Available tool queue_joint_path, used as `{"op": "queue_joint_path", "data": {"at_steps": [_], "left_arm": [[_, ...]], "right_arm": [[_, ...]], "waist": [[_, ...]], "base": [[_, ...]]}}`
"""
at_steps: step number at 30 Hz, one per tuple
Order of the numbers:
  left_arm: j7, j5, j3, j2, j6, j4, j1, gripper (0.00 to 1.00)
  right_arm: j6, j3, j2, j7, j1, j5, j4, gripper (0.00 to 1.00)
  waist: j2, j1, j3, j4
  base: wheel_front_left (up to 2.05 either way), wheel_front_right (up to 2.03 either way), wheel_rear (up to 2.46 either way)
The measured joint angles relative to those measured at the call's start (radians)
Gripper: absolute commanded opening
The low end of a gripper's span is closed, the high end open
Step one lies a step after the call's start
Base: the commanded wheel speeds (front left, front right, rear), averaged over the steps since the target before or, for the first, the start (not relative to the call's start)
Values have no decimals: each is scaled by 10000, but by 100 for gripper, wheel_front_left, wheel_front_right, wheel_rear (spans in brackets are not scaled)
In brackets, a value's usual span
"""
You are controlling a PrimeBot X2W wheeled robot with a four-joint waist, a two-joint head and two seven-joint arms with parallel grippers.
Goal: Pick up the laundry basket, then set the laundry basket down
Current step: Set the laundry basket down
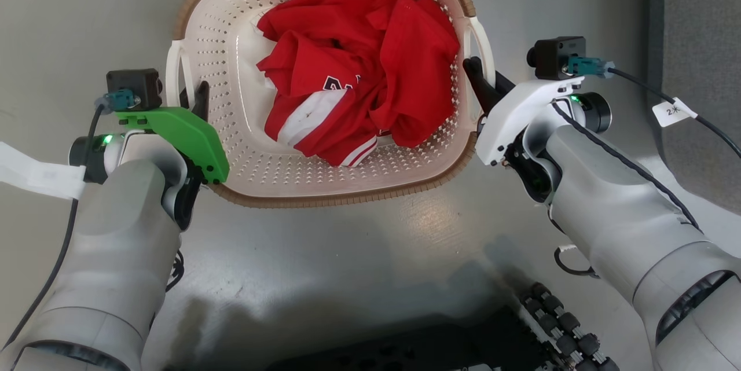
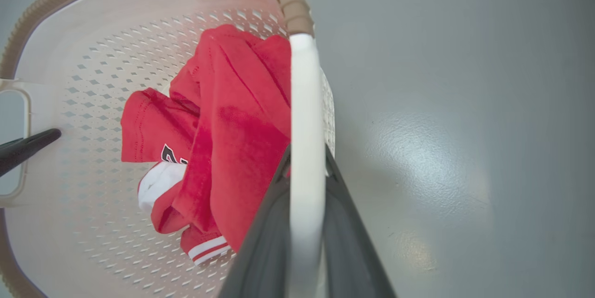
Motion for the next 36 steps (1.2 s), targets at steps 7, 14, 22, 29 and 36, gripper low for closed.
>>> {"op": "queue_joint_path", "data": {"at_steps": [7,14,22,29,36], "left_arm": [[-127,146,-35,-54,0,157,-23,0],[-211,148,-59,-98,0,320,-76,0],[-280,150,-104,-117,0,418,-146,0],[-301,205,-207,-109,-29,577,-288,100],[-301,203,-280,-96,-33,723,-288,100]], "right_arm": [[0,77,50,-46,-1,-2,144,0],[2,88,86,-75,-64,-2,209,0],[2,100,115,-77,-102,0,255,0],[102,102,81,-121,-243,21,366,100],[107,119,81,-123,-249,109,445,100]], "waist": [[0,0,147,26],[0,0,239,38],[0,-1,337,46],[0,-1,402,54],[0,-1,366,56]], "base": [[0,0,0],[0,0,0],[0,0,0],[0,0,0],[0,0,0]]}}
